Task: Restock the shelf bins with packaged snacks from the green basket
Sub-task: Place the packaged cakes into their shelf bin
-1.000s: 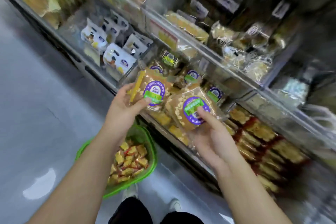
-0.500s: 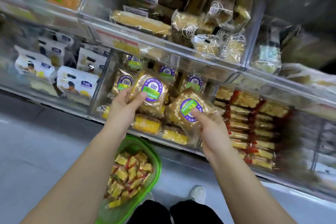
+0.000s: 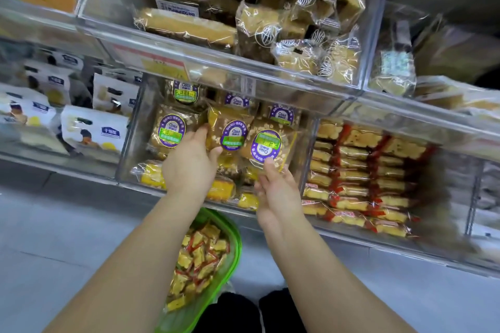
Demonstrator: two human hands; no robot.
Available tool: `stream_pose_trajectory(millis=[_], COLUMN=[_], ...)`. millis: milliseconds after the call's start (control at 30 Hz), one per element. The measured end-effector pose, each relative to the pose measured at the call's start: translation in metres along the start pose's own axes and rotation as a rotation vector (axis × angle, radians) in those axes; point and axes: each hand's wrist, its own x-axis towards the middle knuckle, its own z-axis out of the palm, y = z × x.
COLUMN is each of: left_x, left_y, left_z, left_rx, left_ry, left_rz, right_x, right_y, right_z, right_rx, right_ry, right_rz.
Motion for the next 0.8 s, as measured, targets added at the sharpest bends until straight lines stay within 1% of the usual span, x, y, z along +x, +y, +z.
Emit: stream_pose_trajectory(millis=[100, 167, 233, 267, 367, 433, 500, 600, 667, 700, 733, 800], left_x=[0.003, 0.004, 0.005, 0.004, 0.002, 0.002, 0.002, 0.003, 0.002, 0.000, -0.003, -0.010], left_y=[0.000, 0.001, 0.000, 0.000, -0.004, -0.008, -0.012, -0.015, -0.016, -0.014, -0.012, -0.004], left_z=[-0.005, -0.005, -0.003, -0.001, 0.007, 0.012, 0.015, 0.015, 0.011, 0.009, 0.007, 0.007], left_rx=[0.057, 0.136, 0.180, 0.161, 0.079, 0.038, -0.036, -0.133, -0.138, -0.121, -0.098, -0.067], left_ry=[0.036, 0.079, 0.131, 0.161, 0.226, 0.205, 0.148, 0.081, 0.057, 0.071, 0.103, 0.131], left_rz=[0.045, 0.106, 0.137, 0.144, 0.243, 0.260, 0.221, 0.201, 0.201, 0.211, 0.248, 0.425], right_x=[0.008, 0.013, 0.013, 0.011, 0.003, -0.002, -0.007, -0.005, 0.005, 0.010, 0.013, 0.018], right_y=[-0.007, -0.011, -0.013, -0.014, -0.019, -0.017, -0.013, -0.015, -0.021, -0.023, -0.025, -0.026], right_z=[0.003, 0.007, 0.010, 0.011, 0.006, -0.002, -0.008, -0.003, 0.005, 0.008, 0.010, 0.009], right_rx=[0.194, 0.270, 0.278, 0.261, 0.235, 0.248, 0.272, 0.352, 0.416, 0.422, 0.401, 0.317], right_ry=[-0.003, 0.049, 0.115, 0.130, 0.103, 0.064, 0.026, -0.013, 0.001, 0.004, 0.002, -0.007], right_rz=[0.046, 0.091, 0.132, 0.145, 0.190, 0.223, 0.218, 0.170, 0.132, 0.113, 0.102, 0.113])
